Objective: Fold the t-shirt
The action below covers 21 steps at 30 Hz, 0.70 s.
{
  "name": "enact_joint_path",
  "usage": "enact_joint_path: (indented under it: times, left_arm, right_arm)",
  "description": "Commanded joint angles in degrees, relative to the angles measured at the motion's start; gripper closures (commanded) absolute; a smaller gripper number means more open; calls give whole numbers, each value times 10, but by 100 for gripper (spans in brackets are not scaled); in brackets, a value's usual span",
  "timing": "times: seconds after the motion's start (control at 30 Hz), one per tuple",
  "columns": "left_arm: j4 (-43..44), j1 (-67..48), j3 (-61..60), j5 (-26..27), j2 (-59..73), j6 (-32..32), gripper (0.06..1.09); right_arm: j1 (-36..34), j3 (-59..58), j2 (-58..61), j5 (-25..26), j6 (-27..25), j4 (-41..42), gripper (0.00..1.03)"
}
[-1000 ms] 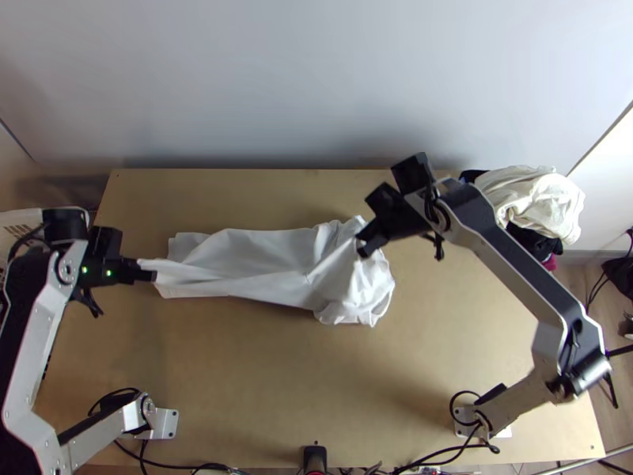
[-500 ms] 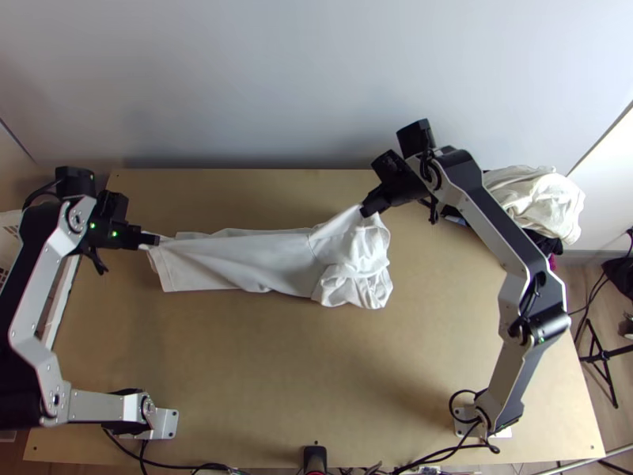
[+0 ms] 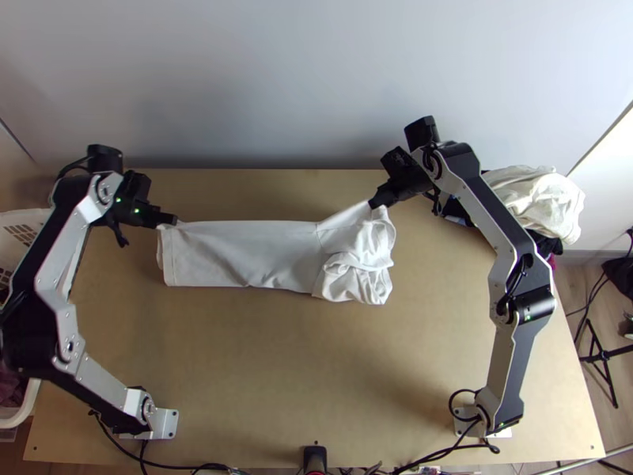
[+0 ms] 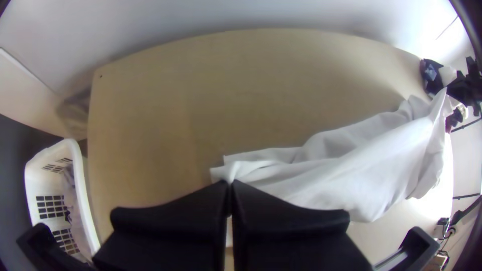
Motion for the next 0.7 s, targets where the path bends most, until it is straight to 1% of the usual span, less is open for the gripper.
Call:
enact_joint_path:
  times: [0.0, 0.43, 0.67]
  left_arm:
    - [11, -14, 38, -12, 71, -4, 105]
    - [32, -18, 59, -15, 141, -8, 105]
    - [63, -24, 64, -15, 157, -11, 105]
  right_arm:
    - [-18, 4, 21, 5, -8, -6, 100]
    - [-18, 15, 61, 14, -9, -6, 100]
    - [-12, 17, 82, 15, -3, -6, 100]
